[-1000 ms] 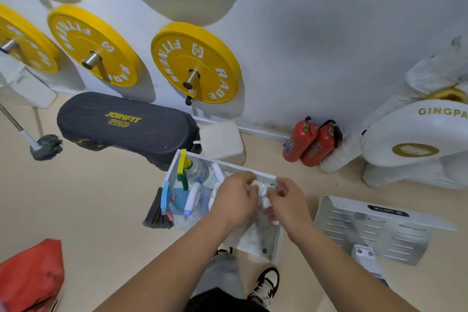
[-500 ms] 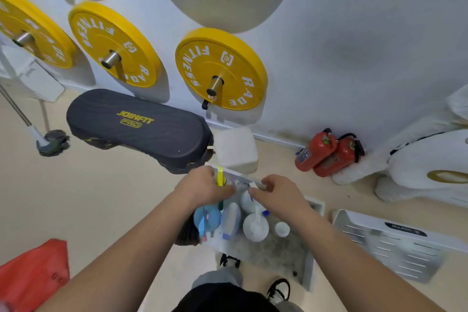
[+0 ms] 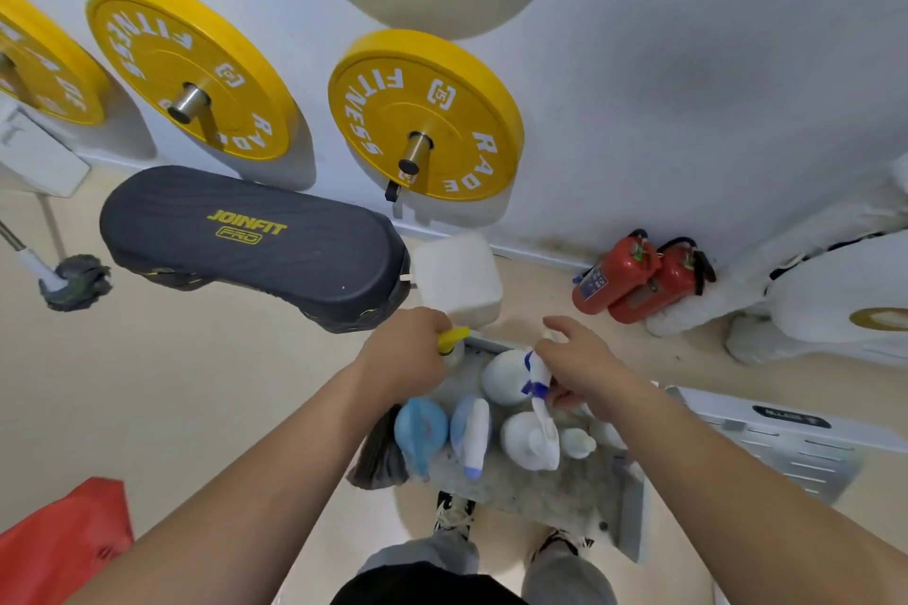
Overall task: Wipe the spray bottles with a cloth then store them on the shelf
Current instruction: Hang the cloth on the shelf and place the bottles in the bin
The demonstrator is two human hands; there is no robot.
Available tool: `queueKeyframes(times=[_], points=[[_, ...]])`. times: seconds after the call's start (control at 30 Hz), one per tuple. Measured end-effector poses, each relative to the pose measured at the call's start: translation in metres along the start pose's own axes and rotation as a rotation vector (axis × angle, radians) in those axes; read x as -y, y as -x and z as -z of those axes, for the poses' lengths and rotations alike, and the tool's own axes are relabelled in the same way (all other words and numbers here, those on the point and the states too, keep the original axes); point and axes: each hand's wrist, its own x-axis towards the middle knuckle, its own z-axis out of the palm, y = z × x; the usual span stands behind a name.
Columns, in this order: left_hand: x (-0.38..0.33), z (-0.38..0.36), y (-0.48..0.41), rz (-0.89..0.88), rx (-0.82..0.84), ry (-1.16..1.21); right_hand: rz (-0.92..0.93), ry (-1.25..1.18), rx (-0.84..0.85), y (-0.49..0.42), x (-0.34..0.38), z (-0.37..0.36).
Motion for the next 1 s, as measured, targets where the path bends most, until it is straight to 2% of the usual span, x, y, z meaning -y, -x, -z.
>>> queueKeyframes(times=[0.2,0.27,0.4,0.5,0.57,0.63,0.73,0.87,1.0], points=[[0.031,0.001,-0.011,-0.139,-0.021,-0.153,-0.208,-0.276,0.129,0.006,0.019,-0.022],[0.037,0.001,-0.008,-0.181,-0.071,-0.097,-0.22,-0.266,0.142,0.01,0.022,-0.031],[0.044,-0.003,0.004,-0.155,-0.229,0.066,-0.042,0.092,0.067,0.016,0.024,-0.035],[0.049,-0.008,0.015,-0.138,-0.277,0.197,0.035,0.303,0.106,0.019,0.022,-0.032],[0.048,-0.012,0.025,-0.011,-0.354,0.334,0.088,0.489,0.131,0.024,0.021,-0.032],[0.047,-0.019,0.038,0.141,-0.398,0.4,0.147,0.7,0.066,0.027,0.019,-0.035],[0.049,-0.034,0.055,0.247,-0.287,0.363,0.189,0.85,-0.053,0.021,0.019,-0.039],[0.053,-0.061,0.066,0.255,0.011,0.323,0.167,0.776,-0.061,0.013,0.016,-0.043],[0.053,-0.079,0.069,0.217,-0.018,0.305,0.212,0.765,-0.083,0.012,0.014,-0.046]])
